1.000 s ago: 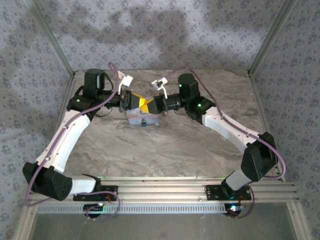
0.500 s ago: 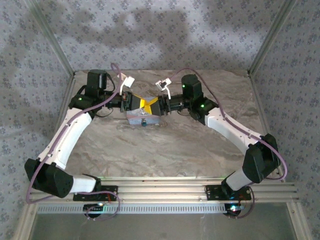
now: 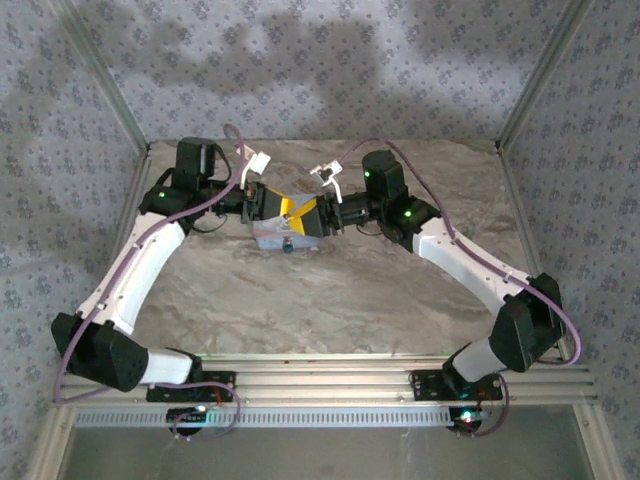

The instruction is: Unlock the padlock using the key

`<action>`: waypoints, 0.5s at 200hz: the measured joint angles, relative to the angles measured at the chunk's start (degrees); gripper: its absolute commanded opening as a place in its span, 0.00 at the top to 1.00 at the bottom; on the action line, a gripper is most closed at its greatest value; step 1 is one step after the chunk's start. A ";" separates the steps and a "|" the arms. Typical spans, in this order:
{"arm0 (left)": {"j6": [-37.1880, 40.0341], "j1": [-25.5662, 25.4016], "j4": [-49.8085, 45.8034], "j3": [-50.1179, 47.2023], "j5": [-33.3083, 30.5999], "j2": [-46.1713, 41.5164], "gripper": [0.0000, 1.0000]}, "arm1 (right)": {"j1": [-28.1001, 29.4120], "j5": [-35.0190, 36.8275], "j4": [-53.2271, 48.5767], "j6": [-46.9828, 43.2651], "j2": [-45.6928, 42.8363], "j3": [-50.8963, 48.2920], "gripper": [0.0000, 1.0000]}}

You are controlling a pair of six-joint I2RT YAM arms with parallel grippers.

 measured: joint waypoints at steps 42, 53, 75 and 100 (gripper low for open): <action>0.02 0.02 -0.24 0.04 0.79 0.11 1.00 | 0.00 0.48 0.02 0.00 0.87 0.98 0.66; 0.04 0.00 -0.26 0.04 1.01 0.11 1.00 | 0.00 0.83 -0.02 0.00 1.14 1.20 0.67; 0.24 0.00 -0.31 0.04 1.62 0.11 1.00 | 0.00 1.38 0.02 -0.11 1.64 1.46 0.79; 0.57 0.02 -0.66 0.04 1.75 0.11 1.00 | 0.02 1.44 0.07 0.66 2.01 1.64 1.00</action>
